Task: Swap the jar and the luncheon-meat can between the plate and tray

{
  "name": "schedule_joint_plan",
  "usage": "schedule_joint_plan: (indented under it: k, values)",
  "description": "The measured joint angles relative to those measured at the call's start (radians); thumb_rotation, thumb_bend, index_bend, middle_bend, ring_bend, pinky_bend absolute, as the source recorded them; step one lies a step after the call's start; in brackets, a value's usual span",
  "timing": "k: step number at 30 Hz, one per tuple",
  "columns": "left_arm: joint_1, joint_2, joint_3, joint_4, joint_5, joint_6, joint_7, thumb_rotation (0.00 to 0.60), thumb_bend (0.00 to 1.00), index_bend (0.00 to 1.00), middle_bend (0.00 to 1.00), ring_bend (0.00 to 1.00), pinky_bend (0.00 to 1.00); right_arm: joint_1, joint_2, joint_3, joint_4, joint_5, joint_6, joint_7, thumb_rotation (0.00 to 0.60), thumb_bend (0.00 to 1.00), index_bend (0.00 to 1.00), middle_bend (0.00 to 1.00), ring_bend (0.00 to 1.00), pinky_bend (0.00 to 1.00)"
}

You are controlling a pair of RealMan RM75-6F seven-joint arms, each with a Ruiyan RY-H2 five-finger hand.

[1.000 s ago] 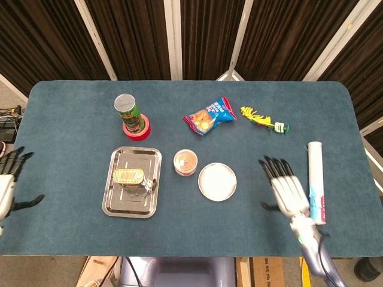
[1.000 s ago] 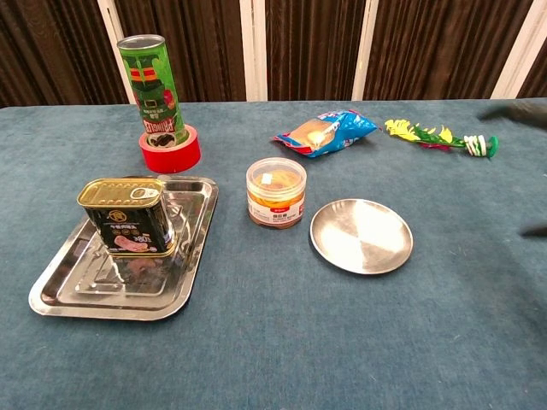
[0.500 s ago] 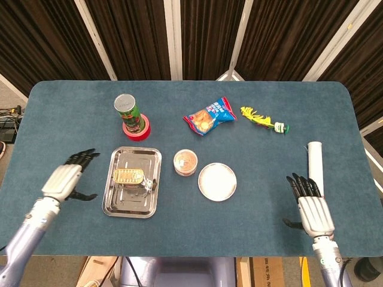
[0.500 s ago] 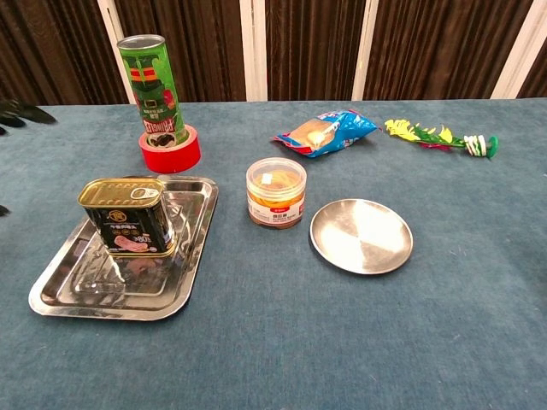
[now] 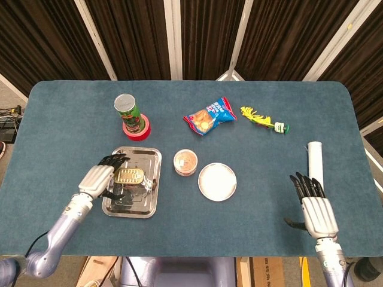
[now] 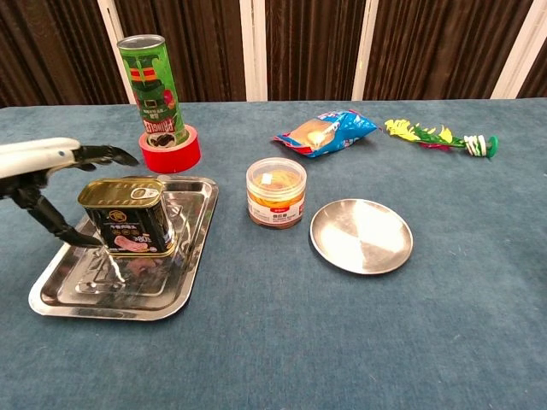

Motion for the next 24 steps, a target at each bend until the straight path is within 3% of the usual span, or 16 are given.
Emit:
schedule_joint_plan:
  k: [8,14,24]
  values:
    - [-0.030,-0.068,0.009,0.059,0.005,0.020,0.049,0.600,0.52,0.36,0.37,0.25,0.27,-0.014,0.004,0.024,0.006,-0.002,-0.014,0.020,0.600,0.00,0.00,0.00,0.00,0.00]
    - [-0.038,-0.082,0.015,0.099,0.017,0.019,0.027,0.600,0.60,0.43,0.45,0.31,0.33,-0.023,0.006,0.040,0.011,-0.003,-0.028,0.031,0.600,0.00,0.00,0.00,0.00,0.00]
    - [-0.027,-0.072,0.009,0.071,0.127,0.079,-0.112,0.600,0.60,0.44,0.47,0.34,0.33,-0.040,0.008,0.076,0.016,0.009,-0.033,0.055,0.600,0.00,0.00,0.00,0.00,0.00]
